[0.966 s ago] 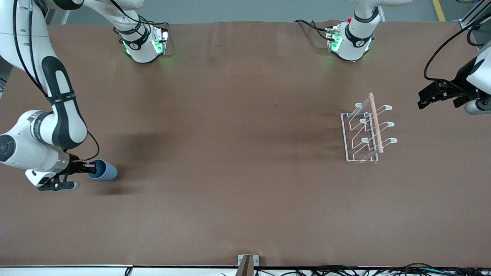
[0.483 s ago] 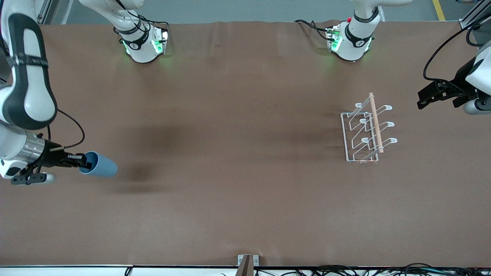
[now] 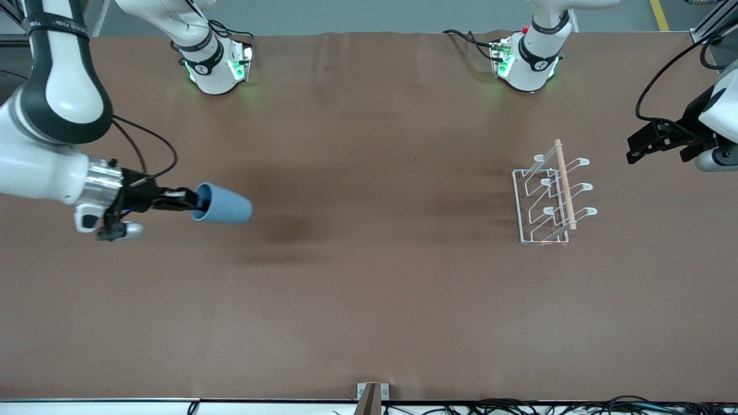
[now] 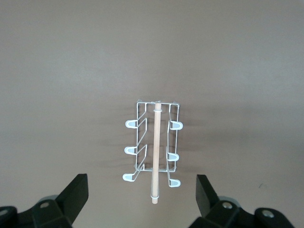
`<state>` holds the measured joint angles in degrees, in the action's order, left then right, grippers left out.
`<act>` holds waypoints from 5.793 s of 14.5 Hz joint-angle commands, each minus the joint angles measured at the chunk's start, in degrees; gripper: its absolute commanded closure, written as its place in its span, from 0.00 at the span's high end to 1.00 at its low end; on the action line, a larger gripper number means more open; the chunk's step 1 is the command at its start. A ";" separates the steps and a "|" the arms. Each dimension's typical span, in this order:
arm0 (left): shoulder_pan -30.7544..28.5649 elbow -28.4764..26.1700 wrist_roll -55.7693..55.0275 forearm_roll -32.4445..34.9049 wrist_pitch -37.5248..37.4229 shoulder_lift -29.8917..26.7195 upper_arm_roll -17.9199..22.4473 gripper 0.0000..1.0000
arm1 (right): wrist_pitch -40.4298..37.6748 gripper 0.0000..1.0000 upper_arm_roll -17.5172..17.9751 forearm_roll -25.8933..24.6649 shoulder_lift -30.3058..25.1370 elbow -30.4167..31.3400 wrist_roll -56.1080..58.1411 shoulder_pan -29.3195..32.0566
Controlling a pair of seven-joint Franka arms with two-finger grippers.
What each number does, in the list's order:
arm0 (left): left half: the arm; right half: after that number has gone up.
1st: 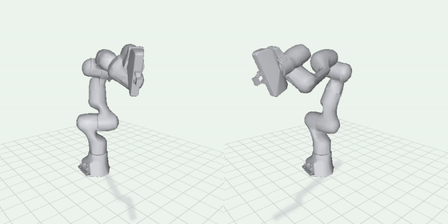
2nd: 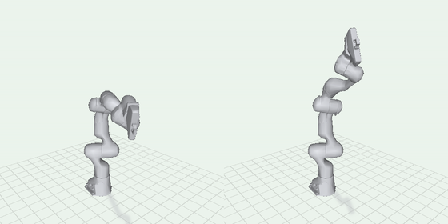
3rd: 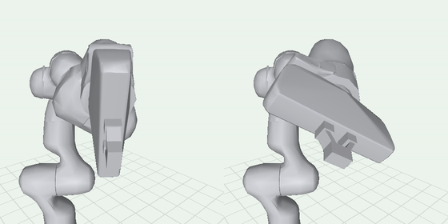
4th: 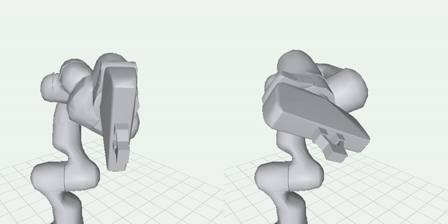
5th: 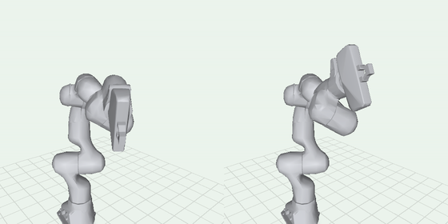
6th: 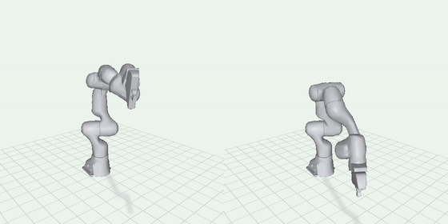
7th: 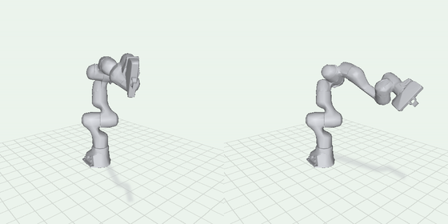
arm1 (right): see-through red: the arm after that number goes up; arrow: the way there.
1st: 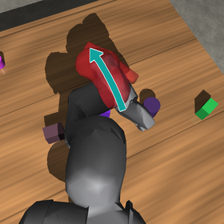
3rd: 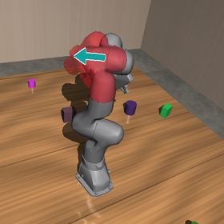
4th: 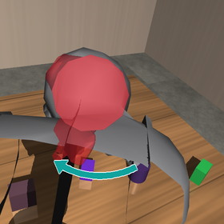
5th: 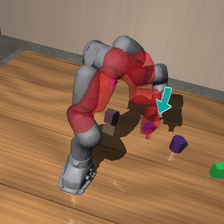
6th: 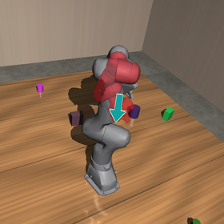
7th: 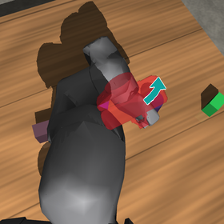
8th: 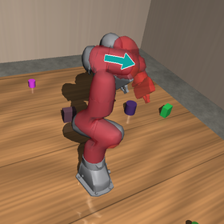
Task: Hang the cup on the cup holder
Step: 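Lift the blue cup with the right gripper while the left gripper approaches, then move the left gripper to the cup and grasp its rim, then open the right gripper and withdraw it while the left gripper carries the cup, then carry the cup with the left gripper onto a holder hook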
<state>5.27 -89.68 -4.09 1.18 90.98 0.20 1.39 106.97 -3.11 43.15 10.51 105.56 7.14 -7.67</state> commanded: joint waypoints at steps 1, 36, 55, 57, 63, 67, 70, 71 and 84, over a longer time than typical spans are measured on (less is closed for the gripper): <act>1.41 1.18 2.24 0.40 -0.01 0.15 -0.77 1.00 | 1.22 0.00 -0.31 9.28 -1.73 5.96 -0.29 -3.48; 14.16 0.13 27.12 -16.04 21.60 18.52 -28.28 1.00 | -0.19 0.03 -0.31 48.34 5.04 7.47 5.51 -25.29; 13.37 -1.46 27.65 -14.73 20.74 16.68 -27.85 0.11 | -0.54 1.00 -1.02 31.59 4.43 5.80 -2.56 -16.78; 11.35 -1.46 27.56 -10.61 15.66 14.40 -27.93 0.12 | -0.45 1.00 -1.19 22.81 2.94 5.54 -2.92 -12.83; 10.55 -1.11 28.26 7.40 3.78 11.31 -28.11 0.00 | -2.12 1.00 -2.86 -17.07 1.53 -1.83 -3.54 -2.01; 12.48 -1.37 31.32 22.79 -6.49 12.80 -28.98 0.00 | -1.77 1.00 -2.86 -35.39 1.27 -6.06 -4.15 2.04; 12.31 -3.65 37.73 31.48 -12.48 14.12 -29.07 0.00 | -2.21 1.00 -2.69 -39.19 -3.03 -6.15 -3.80 7.04; 12.40 -5.05 40.10 33.95 -13.28 14.21 -28.99 0.00 | -2.30 1.00 -2.77 -39.37 -4.52 -6.07 -3.63 7.58; 11.79 -15.26 37.14 69.72 -27.77 33.18 -28.64 0.01 | -24.97 1.00 -2.60 -40.61 -10.17 -22.58 -9.80 11.01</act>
<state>17.49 -105.61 33.96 66.70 66.24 30.35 -27.07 83.13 -6.70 3.03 -0.50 85.15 -4.81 2.22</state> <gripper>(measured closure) 0.185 0.000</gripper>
